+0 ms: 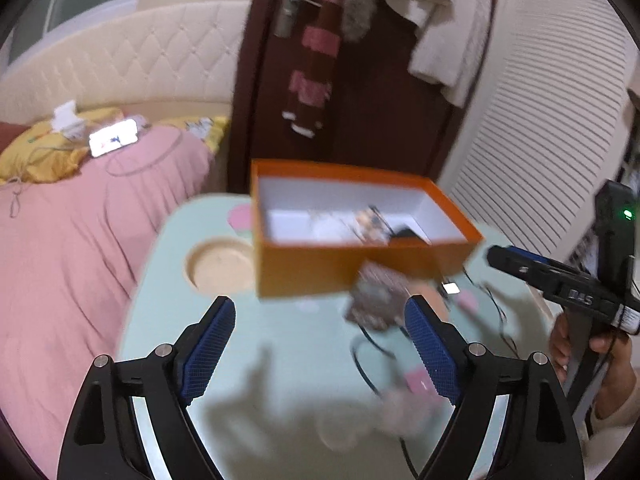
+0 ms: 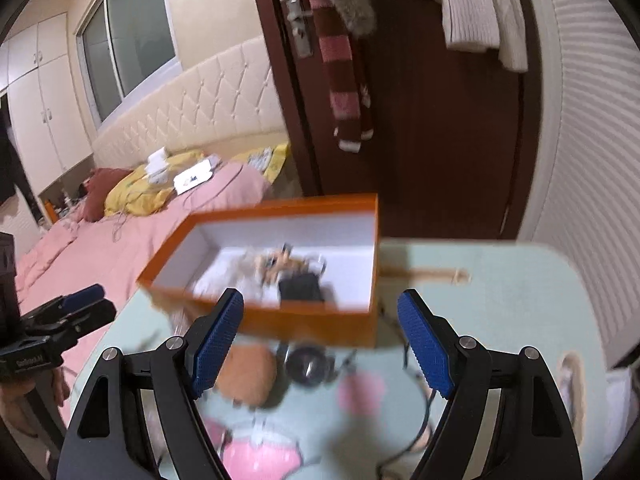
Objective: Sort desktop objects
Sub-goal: 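Withdraw both tools from the box toward the remaining table items, then grasp the clear plastic cup with the left tool while the right tool grasps the pink heart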
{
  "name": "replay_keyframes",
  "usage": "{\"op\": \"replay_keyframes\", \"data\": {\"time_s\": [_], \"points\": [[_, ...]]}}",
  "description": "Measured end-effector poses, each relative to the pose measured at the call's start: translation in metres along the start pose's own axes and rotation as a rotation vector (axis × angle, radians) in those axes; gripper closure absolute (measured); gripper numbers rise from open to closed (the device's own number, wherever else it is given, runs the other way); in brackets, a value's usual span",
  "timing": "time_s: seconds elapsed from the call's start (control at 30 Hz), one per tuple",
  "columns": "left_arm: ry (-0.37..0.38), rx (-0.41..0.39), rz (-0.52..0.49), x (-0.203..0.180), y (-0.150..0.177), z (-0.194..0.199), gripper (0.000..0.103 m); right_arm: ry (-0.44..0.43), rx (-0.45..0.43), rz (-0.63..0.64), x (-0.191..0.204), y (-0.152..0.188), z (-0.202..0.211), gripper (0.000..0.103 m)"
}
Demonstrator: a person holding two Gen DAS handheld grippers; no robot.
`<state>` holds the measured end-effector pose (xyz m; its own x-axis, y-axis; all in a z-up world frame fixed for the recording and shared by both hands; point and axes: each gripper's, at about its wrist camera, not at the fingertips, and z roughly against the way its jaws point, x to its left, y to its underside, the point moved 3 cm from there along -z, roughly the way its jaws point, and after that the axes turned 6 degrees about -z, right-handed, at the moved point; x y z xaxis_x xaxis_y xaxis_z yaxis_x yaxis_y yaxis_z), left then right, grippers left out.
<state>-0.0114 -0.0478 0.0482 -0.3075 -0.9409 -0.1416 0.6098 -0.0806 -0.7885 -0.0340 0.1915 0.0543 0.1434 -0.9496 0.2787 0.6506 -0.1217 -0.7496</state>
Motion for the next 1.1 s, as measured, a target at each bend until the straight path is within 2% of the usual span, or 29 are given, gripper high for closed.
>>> {"op": "replay_keyframes", "data": {"time_s": [0.17, 0.27, 0.57, 0.63, 0.7, 0.8, 0.87, 0.9, 0.93, 0.97, 1.0, 1.1], "points": [[0.038, 0.031, -0.027, -0.023, 0.021, 0.002, 0.017, -0.027, 0.116, -0.002, 0.001, 0.032, -0.004, 0.023], [0.035, 0.050, -0.041, -0.028, 0.032, 0.002, 0.017, -0.054, 0.156, 0.002, 0.006, 0.048, -0.003, 0.023], [-0.045, 0.072, -0.007, -0.011, 0.049, 0.000, 0.018, -0.102, 0.177, 0.186, 0.044, 0.072, -0.002, 0.023], [-0.070, 0.093, -0.015, -0.008, 0.052, -0.006, 0.030, -0.097, 0.175, 0.219, 0.051, 0.074, -0.006, 0.023], [-0.078, 0.113, -0.029, -0.008, 0.056, -0.011, 0.036, -0.085, 0.196, 0.241, 0.055, 0.077, -0.014, 0.023], [-0.079, 0.116, -0.051, -0.011, 0.057, -0.014, 0.037, -0.082, 0.227, 0.265, 0.060, 0.083, -0.021, 0.023], [-0.079, 0.110, -0.065, -0.013, 0.058, -0.015, 0.042, -0.083, 0.242, 0.282, 0.063, 0.087, -0.025, 0.024], [-0.080, 0.105, -0.074, -0.014, 0.058, -0.015, 0.052, -0.083, 0.240, 0.293, 0.065, 0.088, -0.026, 0.025], [-0.086, 0.103, -0.081, -0.015, 0.058, -0.015, 0.069, -0.082, 0.239, 0.304, 0.067, 0.090, -0.027, 0.030], [-0.086, 0.103, -0.088, -0.015, 0.058, -0.015, 0.068, -0.081, 0.239, 0.314, 0.068, 0.091, -0.027, 0.033], [-0.076, 0.101, -0.090, -0.016, 0.058, -0.016, 0.068, -0.075, 0.240, 0.328, 0.070, 0.093, -0.028, 0.043], [-0.061, 0.097, -0.094, -0.020, 0.060, -0.013, 0.068, -0.060, 0.234, 0.372, 0.076, 0.099, -0.030, 0.047]]}}
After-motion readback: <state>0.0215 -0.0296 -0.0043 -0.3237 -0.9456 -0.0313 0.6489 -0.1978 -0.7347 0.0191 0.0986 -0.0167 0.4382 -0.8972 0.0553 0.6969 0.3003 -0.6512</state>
